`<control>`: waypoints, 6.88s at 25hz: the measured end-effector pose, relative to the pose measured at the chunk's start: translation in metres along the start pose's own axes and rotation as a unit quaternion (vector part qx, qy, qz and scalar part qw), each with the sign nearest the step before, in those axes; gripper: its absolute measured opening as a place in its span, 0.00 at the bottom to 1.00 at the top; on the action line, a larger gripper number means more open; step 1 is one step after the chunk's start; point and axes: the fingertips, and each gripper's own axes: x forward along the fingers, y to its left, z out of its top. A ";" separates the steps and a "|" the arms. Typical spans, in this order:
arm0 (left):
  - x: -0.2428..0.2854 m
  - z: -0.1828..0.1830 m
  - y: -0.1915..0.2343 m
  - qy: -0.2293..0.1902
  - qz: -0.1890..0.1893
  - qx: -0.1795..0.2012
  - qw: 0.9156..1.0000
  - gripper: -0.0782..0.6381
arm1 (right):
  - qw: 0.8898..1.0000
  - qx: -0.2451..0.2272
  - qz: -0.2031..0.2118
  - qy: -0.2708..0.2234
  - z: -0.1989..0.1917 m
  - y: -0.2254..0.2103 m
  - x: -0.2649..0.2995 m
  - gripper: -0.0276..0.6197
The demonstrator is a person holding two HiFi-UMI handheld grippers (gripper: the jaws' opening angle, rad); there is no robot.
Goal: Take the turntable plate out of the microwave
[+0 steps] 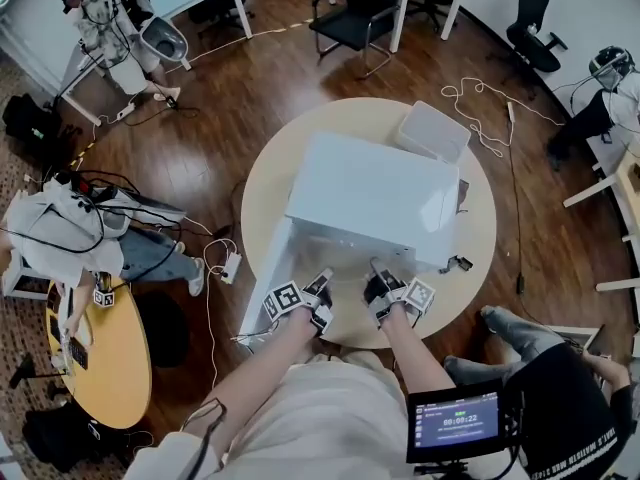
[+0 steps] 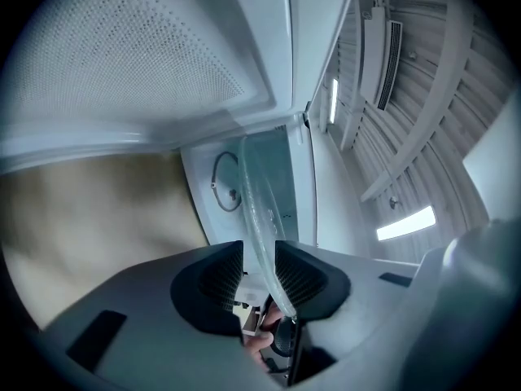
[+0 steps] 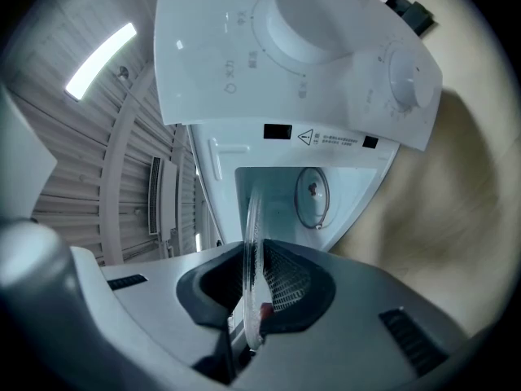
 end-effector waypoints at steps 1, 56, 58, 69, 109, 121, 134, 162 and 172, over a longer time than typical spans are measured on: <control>0.000 0.002 0.001 -0.002 0.001 -0.001 1.000 0.26 | 1.000 -0.001 0.000 0.002 0.000 0.002 0.000 0.09; -0.045 -0.018 -0.040 0.016 -0.077 -0.037 0.996 0.17 | 0.999 0.032 0.022 0.035 -0.048 0.034 -0.073 0.09; -0.047 -0.023 -0.040 0.015 -0.079 -0.034 0.996 0.17 | 0.999 0.032 0.024 0.035 -0.049 0.033 -0.078 0.09; -0.062 -0.044 -0.048 0.015 -0.083 -0.030 0.996 0.17 | 0.998 0.042 0.030 0.045 -0.055 0.040 -0.099 0.09; -0.072 -0.102 -0.124 0.013 -0.152 0.041 0.987 0.17 | 0.992 -0.032 0.086 0.092 -0.026 0.100 -0.148 0.09; -0.085 -0.104 -0.135 0.002 -0.142 0.081 0.986 0.17 | 0.986 -0.032 0.118 0.110 -0.032 0.116 -0.148 0.09; -0.091 -0.086 -0.130 -0.008 -0.138 0.087 0.986 0.18 | 0.987 -0.018 0.126 0.099 -0.028 0.115 -0.149 0.10; -0.101 -0.031 -0.155 0.101 -0.172 0.084 0.976 0.18 | 0.989 -0.069 0.126 0.021 -0.054 0.159 -0.149 0.10; -0.110 -0.035 -0.151 0.142 -0.168 0.077 0.973 0.18 | 0.988 -0.094 0.119 0.005 -0.069 0.162 -0.158 0.10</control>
